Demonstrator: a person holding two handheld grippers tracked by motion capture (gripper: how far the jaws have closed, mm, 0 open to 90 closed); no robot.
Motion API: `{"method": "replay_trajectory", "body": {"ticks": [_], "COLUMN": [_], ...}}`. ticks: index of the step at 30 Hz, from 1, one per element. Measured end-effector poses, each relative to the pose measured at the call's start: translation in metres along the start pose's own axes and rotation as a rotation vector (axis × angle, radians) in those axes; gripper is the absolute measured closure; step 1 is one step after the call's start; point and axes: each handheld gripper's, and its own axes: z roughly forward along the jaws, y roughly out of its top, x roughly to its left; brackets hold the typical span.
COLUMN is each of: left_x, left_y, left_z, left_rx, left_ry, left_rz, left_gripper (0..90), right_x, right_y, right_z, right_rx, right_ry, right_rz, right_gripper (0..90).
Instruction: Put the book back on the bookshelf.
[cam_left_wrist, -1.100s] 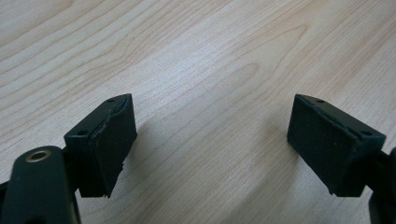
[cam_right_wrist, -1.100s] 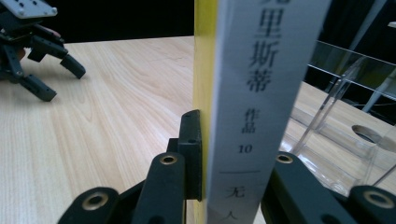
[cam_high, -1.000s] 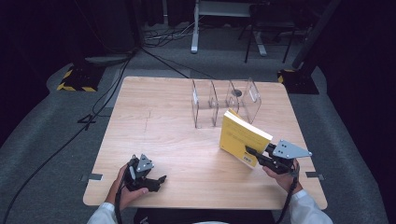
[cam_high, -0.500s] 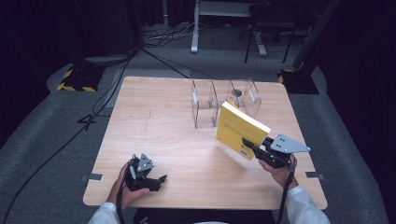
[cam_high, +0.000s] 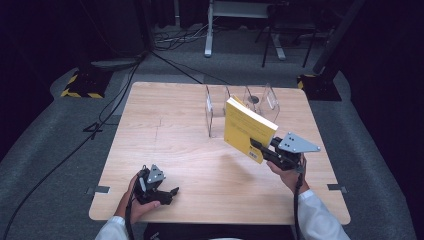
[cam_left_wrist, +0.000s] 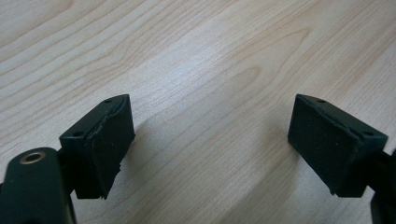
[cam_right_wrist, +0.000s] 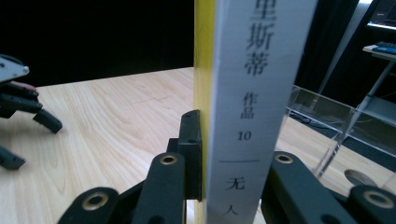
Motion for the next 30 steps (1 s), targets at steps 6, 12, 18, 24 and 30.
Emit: {"method": "replay_trajectory", "body": {"ticks": [6,12,18,24,30], "left_x": [0.0,0.0,0.0,0.0,0.0], "left_y": [0.0,0.0,0.0,0.0,0.0], "left_z": [0.0,0.0,0.0,0.0,0.0], "left_rx": [-0.001,-0.001,-0.001,-0.001,-0.001], "left_ry": [0.0,0.0,0.0,0.006,0.006], "left_rz": [0.004,0.001,0.002,0.01,0.011], "left_gripper": [15.2,15.2,15.2,15.5,15.5], "right_x": [0.001,0.0,-0.004,-0.009,-0.013], "right_y": [0.015,0.026,0.031,0.035,0.038], "right_z": [0.016,0.033,0.048,0.069,0.087], "right_rx": [0.005,0.017,0.027,0.045,0.059], "right_ry": [-0.036,-0.072,-0.094,-0.129,-0.155], "right_rz": [0.002,0.011,0.032,0.054,0.052], "right_gripper": [76.4,76.4,76.3,76.3,76.4]}}
